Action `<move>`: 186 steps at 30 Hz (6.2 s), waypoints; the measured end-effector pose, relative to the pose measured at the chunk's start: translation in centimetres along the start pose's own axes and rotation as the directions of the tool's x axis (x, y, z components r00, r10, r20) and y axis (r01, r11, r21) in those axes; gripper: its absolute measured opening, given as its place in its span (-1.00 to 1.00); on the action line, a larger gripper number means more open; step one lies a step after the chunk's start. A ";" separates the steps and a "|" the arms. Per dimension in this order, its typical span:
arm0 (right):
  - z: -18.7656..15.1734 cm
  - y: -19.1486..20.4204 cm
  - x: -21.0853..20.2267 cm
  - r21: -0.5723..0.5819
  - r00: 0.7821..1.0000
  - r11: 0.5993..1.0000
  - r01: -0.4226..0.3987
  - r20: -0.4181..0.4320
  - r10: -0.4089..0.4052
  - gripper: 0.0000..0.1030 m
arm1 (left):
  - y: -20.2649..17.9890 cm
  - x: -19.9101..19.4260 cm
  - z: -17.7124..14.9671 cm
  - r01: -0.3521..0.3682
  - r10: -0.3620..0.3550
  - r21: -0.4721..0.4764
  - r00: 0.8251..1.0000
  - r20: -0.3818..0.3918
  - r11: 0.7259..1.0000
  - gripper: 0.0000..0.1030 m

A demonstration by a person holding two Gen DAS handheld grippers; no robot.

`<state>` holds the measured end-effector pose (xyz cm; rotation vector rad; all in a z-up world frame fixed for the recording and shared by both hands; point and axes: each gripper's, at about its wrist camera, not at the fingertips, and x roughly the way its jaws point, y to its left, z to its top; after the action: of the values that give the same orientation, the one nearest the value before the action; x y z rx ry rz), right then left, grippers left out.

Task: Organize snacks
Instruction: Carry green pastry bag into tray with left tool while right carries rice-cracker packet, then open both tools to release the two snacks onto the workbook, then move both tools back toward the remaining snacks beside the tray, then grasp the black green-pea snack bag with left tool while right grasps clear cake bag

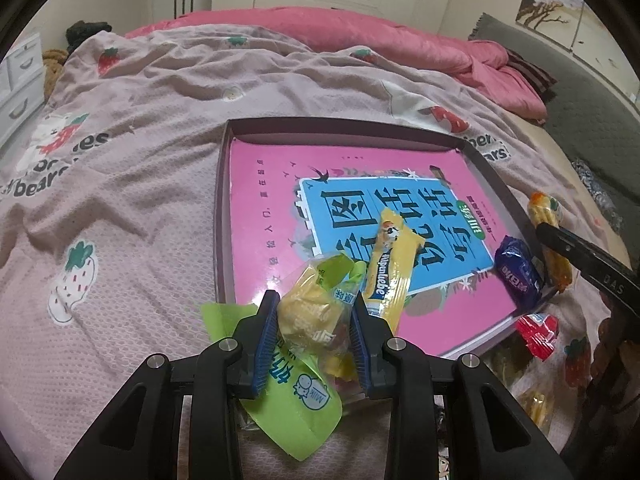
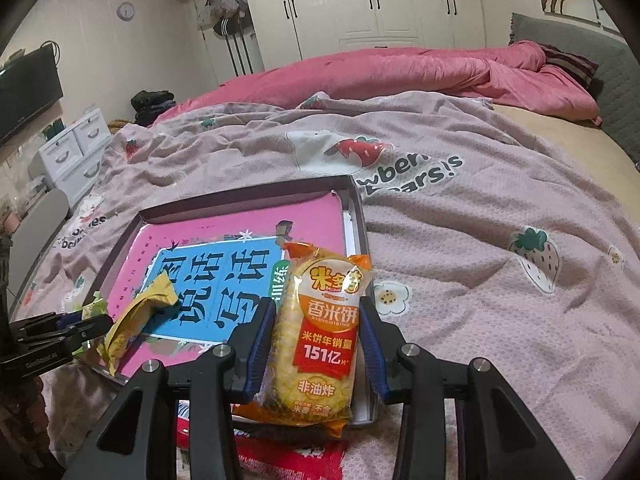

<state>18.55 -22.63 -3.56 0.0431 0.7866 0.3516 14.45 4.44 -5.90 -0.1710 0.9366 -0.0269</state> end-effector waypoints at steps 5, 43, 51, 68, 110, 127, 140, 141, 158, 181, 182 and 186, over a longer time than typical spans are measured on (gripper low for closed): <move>0.3 0.0 0.6 -0.007 1.000 1.000 0.010 0.008 -0.009 -0.19 | -0.1 0.2 0.0 0.005 -0.005 0.001 1.000 -0.007 1.000 -0.32; 0.7 -1.2 -0.3 0.034 0.999 0.999 -0.028 0.018 0.028 -0.17 | 0.2 -0.4 0.2 0.047 -0.047 -0.025 0.999 0.003 0.999 -0.05; 0.6 -0.9 -0.7 0.026 0.999 0.999 -0.033 0.026 0.032 -0.06 | 0.3 -1.0 0.4 0.044 -0.044 -0.031 0.999 0.019 0.999 0.07; 0.5 -1.3 -1.3 0.029 0.999 0.999 -0.037 0.024 0.037 0.08 | 0.3 -2.7 0.9 0.041 -0.040 -0.021 0.996 0.076 0.999 0.39; -0.7 0.6 -5.2 -0.007 0.997 0.998 -0.055 0.060 0.055 0.22 | -1.5 -7.3 -1.6 0.071 -0.074 0.049 0.994 0.076 0.996 0.46; -1.9 2.3 -7.1 -0.040 0.995 0.996 -0.082 0.054 0.084 0.24 | -2.2 -7.9 -2.9 0.082 -0.084 0.075 0.996 0.028 0.994 0.46; -3.5 3.9 -8.7 -0.074 0.992 0.989 -0.124 0.028 0.126 0.39 | -2.6 -8.4 -4.1 0.100 -0.099 0.084 0.995 -0.007 0.991 0.46; -3.6 4.0 -8.8 -0.080 0.992 0.989 -0.125 0.024 0.127 0.39 | -2.7 -8.4 -4.3 0.100 -0.099 0.087 0.995 -0.012 0.991 0.46; -6.2 6.2 -9.6 -0.163 0.989 0.976 -0.145 -0.060 0.137 0.39 | -3.9 -7.9 -6.0 0.148 -0.136 0.109 0.985 -0.105 0.983 0.46; -7.7 7.4 -8.7 -0.240 0.983 0.959 -0.151 -0.138 0.120 0.40 | -5.5 -5.9 -7.7 0.184 -0.147 0.172 0.967 -0.207 0.968 0.46; -7.8 7.5 -8.5 -0.246 0.982 0.957 -0.152 -0.145 0.119 0.40 | -5.5 -5.8 -7.7 0.186 -0.148 0.174 0.966 -0.211 0.967 0.46; -8.3 7.9 -8.0 -0.275 0.980 0.950 -0.144 -0.172 0.099 0.40 | -5.9 -5.5 -8.0 0.193 -0.148 0.188 0.962 -0.228 0.963 0.46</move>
<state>5.19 -18.61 -2.61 -0.2113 0.8831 0.5899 5.08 -1.94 -5.17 -0.0544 1.1234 -0.3088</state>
